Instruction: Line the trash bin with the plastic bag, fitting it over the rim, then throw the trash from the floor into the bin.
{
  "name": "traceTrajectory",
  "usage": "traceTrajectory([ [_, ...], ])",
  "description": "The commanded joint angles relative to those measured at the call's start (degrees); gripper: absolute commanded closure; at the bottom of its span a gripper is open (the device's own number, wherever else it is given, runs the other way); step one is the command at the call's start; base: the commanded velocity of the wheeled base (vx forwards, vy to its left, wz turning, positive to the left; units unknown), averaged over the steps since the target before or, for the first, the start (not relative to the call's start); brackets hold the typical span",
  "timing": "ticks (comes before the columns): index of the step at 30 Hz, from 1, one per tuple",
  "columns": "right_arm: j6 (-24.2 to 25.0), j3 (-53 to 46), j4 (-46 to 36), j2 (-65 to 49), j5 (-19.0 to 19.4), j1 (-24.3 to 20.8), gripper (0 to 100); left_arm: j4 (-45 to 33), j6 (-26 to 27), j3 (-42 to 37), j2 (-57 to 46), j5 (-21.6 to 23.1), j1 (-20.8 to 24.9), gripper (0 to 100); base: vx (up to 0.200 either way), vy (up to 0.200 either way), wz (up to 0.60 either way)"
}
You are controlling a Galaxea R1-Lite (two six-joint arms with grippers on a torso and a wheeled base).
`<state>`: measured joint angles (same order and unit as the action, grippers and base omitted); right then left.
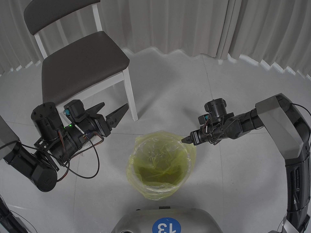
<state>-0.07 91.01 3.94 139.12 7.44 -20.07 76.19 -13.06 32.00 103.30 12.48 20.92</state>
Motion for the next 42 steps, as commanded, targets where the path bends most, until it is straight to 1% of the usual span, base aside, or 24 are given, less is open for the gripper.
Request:
traceTrajectory([
  [1, 0.0, 0.2, 0.0, 0.3, 0.0, 0.6, 0, 0.0, 0.0, 0.0, 0.2, 0.1, 0.0, 0, 0.0, 0.0, 0.0],
  [7, 0.0, 0.2, 0.0, 1.2, 0.0, 0.6, 0, 0.1, 0.0, 0.0, 0.2, 0.1, 0.0, 0, 0.0, 0.0, 0.0],
  [16, 0.2, 2.1, 0.5, 8.0, 0.0, 0.7, 0, 0.1, 0.0, 0.0, 0.5, 0.1, -0.1, 0, 0.0, 0.0, 0.0],
  [24, 0.5, 3.8, 0.1, 9.3, 0.1, 1.2, 0, 0.4, 0.0, 0.1, 1.0, 0.2, -0.2, 0, 0.0, 0.0, 0.0],
  [30, 0.6, 3.6, 0.0, 8.3, 0.1, 1.4, 0, 0.4, 0.0, 0.1, 0.9, 0.2, -0.2, 0, 0.0, 0.0, 0.0],
  [42, 0.7, -1.9, 0.0, -1.7, 0.2, 3.5, 0, 0.5, -0.1, 0.3, 0.1, 0.3, -0.4, 0, 0.0, 0.0, 0.0],
])
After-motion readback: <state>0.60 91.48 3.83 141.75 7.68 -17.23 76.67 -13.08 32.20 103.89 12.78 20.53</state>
